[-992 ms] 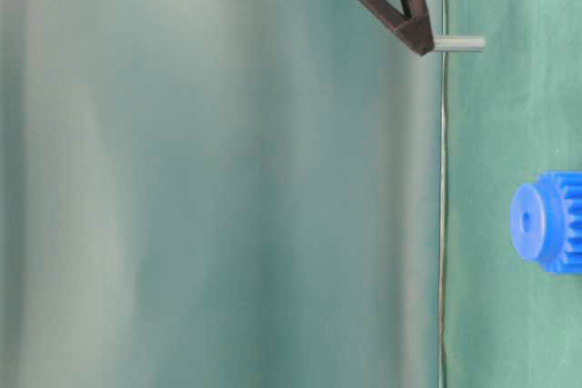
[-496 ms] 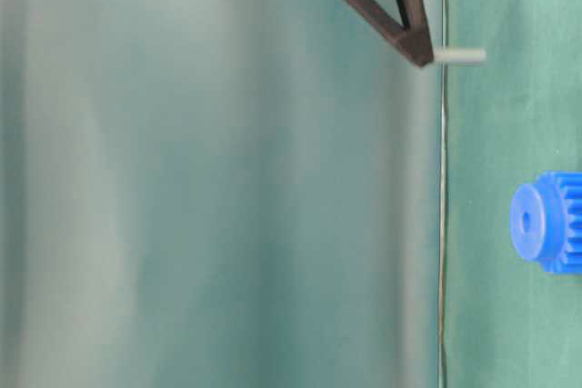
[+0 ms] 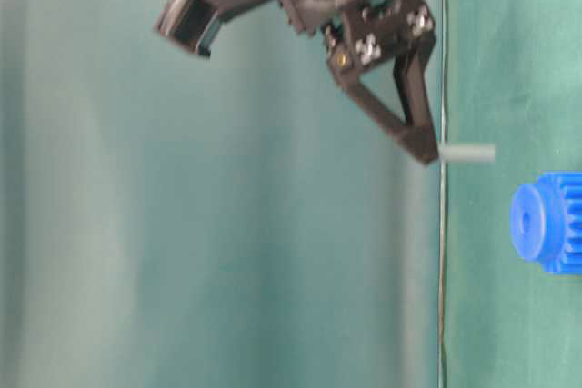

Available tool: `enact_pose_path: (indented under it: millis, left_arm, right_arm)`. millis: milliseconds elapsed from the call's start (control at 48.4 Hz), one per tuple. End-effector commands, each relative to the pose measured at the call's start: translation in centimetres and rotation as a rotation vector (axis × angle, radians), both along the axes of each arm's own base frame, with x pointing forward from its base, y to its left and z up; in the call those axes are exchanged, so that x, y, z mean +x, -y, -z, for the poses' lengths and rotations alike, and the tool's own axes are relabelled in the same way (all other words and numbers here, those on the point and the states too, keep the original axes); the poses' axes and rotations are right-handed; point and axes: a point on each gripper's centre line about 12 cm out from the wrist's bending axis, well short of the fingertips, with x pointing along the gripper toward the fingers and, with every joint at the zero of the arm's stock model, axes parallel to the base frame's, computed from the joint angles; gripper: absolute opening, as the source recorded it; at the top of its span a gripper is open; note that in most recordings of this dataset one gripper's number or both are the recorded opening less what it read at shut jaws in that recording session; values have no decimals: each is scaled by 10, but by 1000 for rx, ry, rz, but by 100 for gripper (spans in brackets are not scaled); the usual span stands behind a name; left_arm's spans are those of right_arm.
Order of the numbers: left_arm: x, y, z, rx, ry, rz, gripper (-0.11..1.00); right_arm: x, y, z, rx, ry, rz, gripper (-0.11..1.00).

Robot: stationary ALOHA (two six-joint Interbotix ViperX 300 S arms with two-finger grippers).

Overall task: Insert the shaft placed at a random location into the center hole of the small gear at another random location.
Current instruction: 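Carry the shaft left with the right gripper over the blue gear's hole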

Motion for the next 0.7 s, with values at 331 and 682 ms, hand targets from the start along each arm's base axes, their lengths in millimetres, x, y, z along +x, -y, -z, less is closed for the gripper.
enact_pose_path:
  millis: [331, 682]
  left_arm:
    - [2, 0, -11, 5, 32, -1, 0]
    - [1, -1, -12, 6, 35, -2, 0]
  right_arm:
    - [39, -10, -15, -6, 39, -40, 13]
    - [46, -14, -12, -5, 35, -49, 13]
